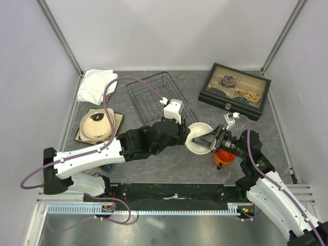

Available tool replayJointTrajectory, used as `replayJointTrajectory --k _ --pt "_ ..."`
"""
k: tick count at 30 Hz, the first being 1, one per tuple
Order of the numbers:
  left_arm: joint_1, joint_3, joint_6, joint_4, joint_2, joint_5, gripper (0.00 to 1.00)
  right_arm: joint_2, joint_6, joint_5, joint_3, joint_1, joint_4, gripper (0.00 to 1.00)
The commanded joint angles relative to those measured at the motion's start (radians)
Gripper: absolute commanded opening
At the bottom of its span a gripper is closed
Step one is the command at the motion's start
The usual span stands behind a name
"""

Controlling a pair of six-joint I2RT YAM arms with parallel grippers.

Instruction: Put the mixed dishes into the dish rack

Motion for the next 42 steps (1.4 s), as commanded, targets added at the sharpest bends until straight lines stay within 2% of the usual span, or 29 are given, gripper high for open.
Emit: replayJointTrajectory --k 1,6,7,8,11,12,13,16,23,25,30,33,35,40,42 --pt "0.007 -0.02 -0.013 -0.01 -0.01 -0.047 0.31 -0.027 0.021 -0.011 0.016 0.004 0.089 0.31" --pt "0.007 -0.036 -0.018 -0.011 -0.01 -0.047 0.28 -0.032 0.017 -0.005 0.022 0.004 0.086 0.49" --pt "0.007 -0.043 -0.019 -0.013 -0.011 -0.049 0.28 -0.033 0.015 -0.002 0.024 0.005 0.086 0.6" --pt "0.006 -0.046 -0.024 -0.011 -0.011 -0.05 0.26 -0.035 0.015 0.0 0.024 0.004 0.086 0.63" --pt "0.006 -0.063 -0.03 -0.011 -0.011 -0.05 0.24 -0.041 0.014 0.004 0.028 0.005 0.086 0.71" --pt "0.007 -0.066 -0.03 -0.011 -0.011 -0.049 0.23 -0.044 0.014 0.006 0.03 0.004 0.086 0.78" --pt "0.007 -0.072 -0.033 -0.011 -0.01 -0.049 0.23 -0.046 0.014 0.006 0.031 0.005 0.086 0.81" --pt "0.007 -0.08 -0.042 -0.011 -0.01 -0.047 0.22 -0.047 0.015 0.011 0.033 0.005 0.084 0.85" --pt "0.007 -0.077 -0.041 -0.008 -0.004 -0.05 0.21 -0.044 0.02 0.0 0.031 0.005 0.087 0.83" --pt "0.007 -0.077 -0.039 -0.007 -0.002 -0.049 0.21 -0.044 0.021 -0.003 0.031 0.005 0.087 0.79" --pt "0.007 -0.074 -0.036 -0.002 0.002 -0.049 0.21 -0.044 0.021 -0.006 0.027 0.004 0.092 0.59" --pt "0.009 -0.073 -0.036 -0.004 0.004 -0.049 0.26 -0.044 0.024 -0.005 0.024 0.005 0.097 0.49" --pt "0.009 -0.074 -0.036 -0.004 0.006 -0.049 0.35 -0.044 0.024 -0.003 0.022 0.004 0.101 0.44" --pt "0.009 -0.077 -0.038 -0.004 0.001 -0.052 0.52 -0.049 0.026 0.003 0.016 0.005 0.101 0.42" --pt "0.009 -0.082 -0.039 -0.002 -0.005 -0.056 0.53 -0.05 0.027 0.006 0.013 0.004 0.101 0.42"
